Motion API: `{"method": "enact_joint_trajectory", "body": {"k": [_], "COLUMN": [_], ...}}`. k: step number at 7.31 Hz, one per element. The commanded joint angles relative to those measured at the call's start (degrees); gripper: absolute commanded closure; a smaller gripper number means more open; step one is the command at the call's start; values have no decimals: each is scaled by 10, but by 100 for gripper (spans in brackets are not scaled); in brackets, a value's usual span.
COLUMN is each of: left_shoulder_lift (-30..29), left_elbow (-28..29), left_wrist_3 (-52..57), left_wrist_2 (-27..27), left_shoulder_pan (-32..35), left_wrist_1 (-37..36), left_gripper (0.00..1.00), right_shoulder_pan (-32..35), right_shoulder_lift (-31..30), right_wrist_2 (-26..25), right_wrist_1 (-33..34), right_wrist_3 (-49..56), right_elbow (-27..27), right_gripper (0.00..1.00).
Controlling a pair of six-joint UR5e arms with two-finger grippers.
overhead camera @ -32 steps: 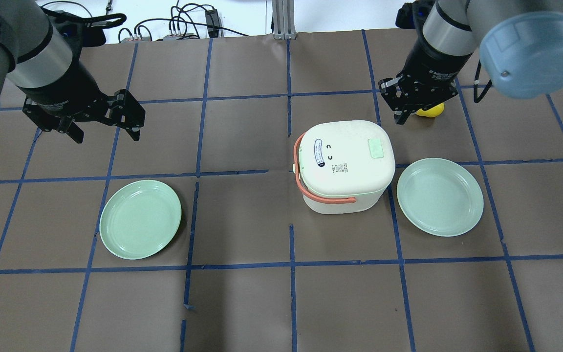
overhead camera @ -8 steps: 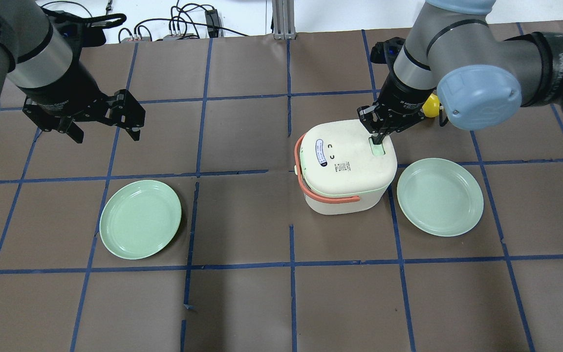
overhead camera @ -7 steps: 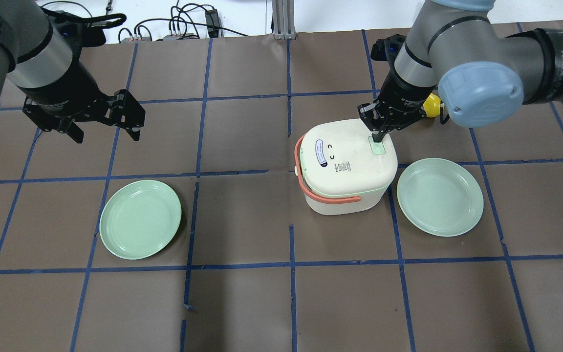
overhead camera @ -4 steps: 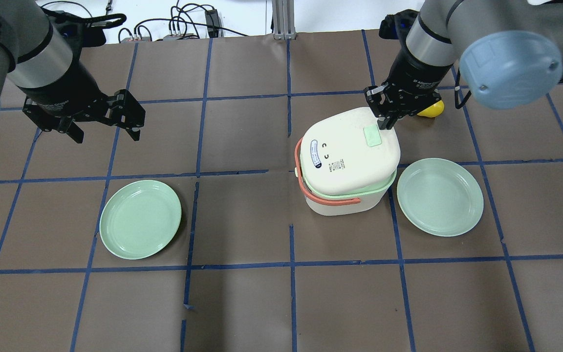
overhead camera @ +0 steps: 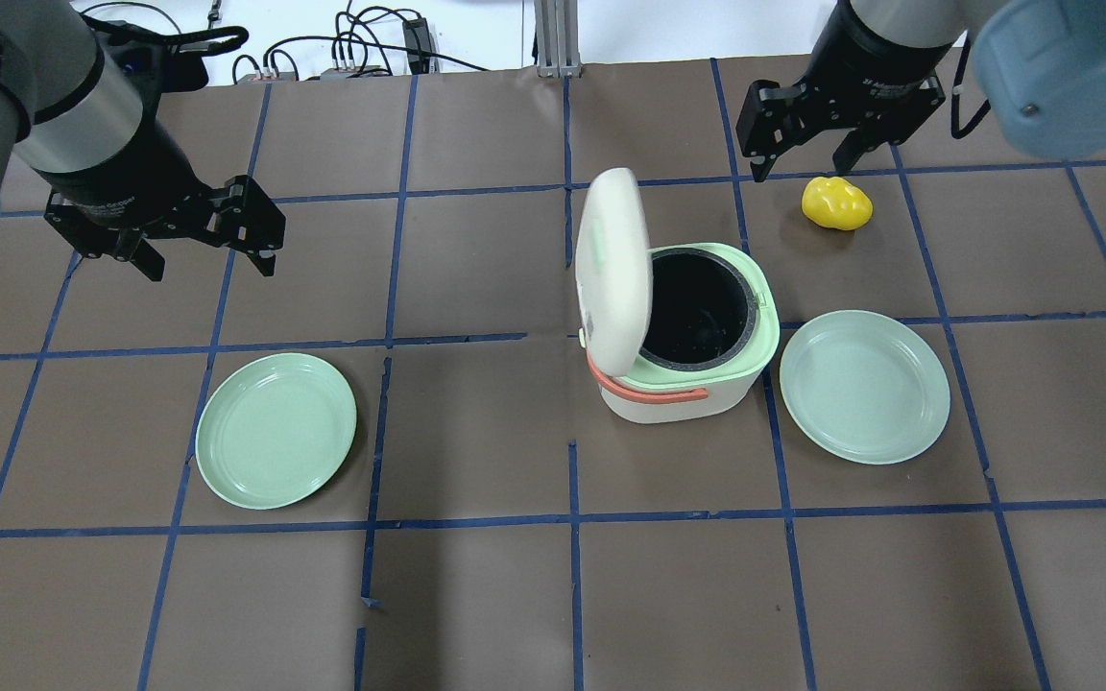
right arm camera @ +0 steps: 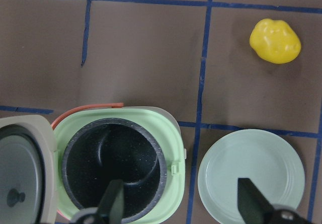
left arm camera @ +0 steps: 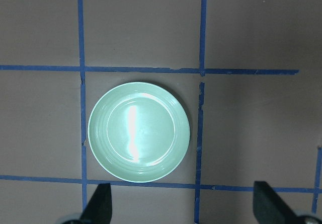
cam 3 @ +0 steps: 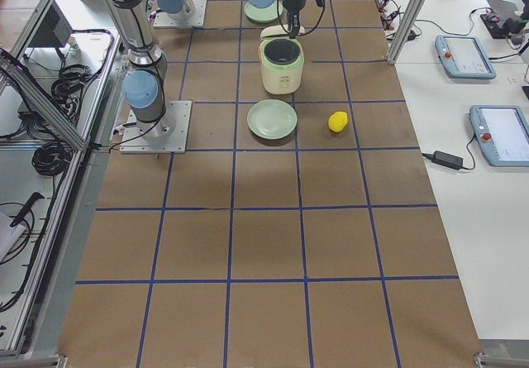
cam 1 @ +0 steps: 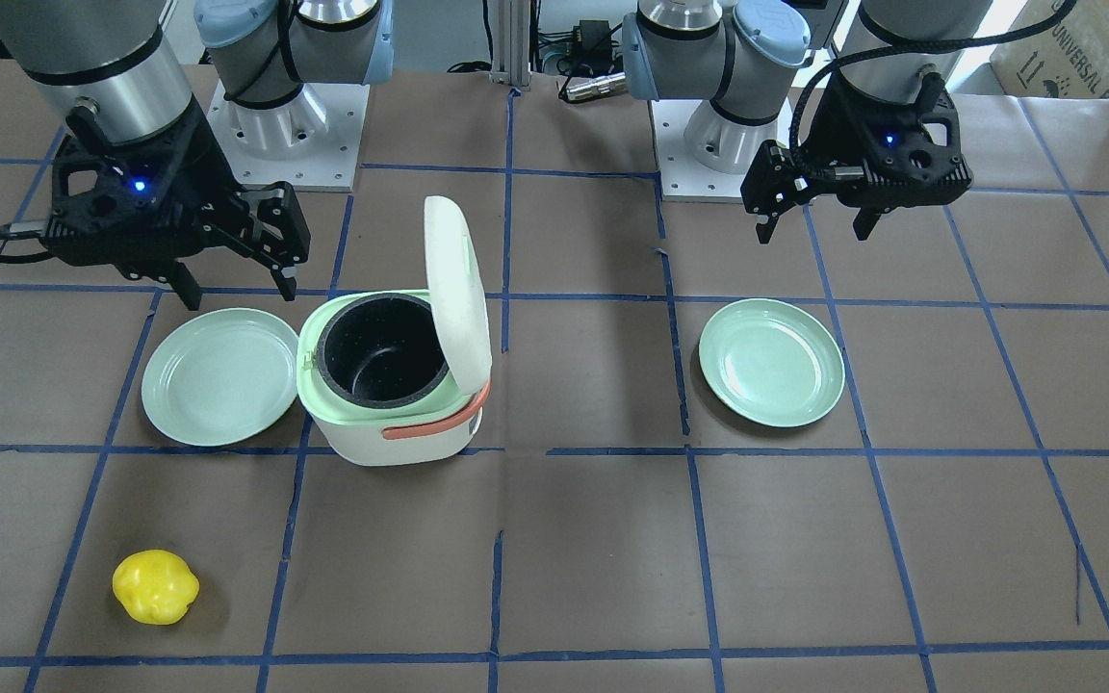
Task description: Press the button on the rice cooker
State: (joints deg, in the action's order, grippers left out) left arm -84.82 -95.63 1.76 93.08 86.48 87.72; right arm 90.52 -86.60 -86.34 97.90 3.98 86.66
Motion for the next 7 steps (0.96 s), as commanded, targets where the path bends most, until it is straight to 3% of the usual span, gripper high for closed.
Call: {"method": "enact_joint_trajectory", "body": {"k": [1, 4, 7], "left_shoulder_lift": [0, 0, 0], "left_elbow": [0, 0, 0], "left_wrist_3": [0, 0, 0], "left_wrist_2": [0, 0, 0], "left_shoulder_pan": [0, 0, 0], "left_wrist_1": [0, 0, 0], "left_gripper": [0, 0, 0], "right_shoulder_pan": [-22, -22, -22], "right_shoulder_lift": [-1, 1, -5], "right_wrist_2": [-9, -13, -7], "right_wrist_1": [-3, -1, -64], "right_wrist_3": [0, 2, 1], "right_elbow": [-12, -11, 15], "right_gripper": [0, 0, 0]}}
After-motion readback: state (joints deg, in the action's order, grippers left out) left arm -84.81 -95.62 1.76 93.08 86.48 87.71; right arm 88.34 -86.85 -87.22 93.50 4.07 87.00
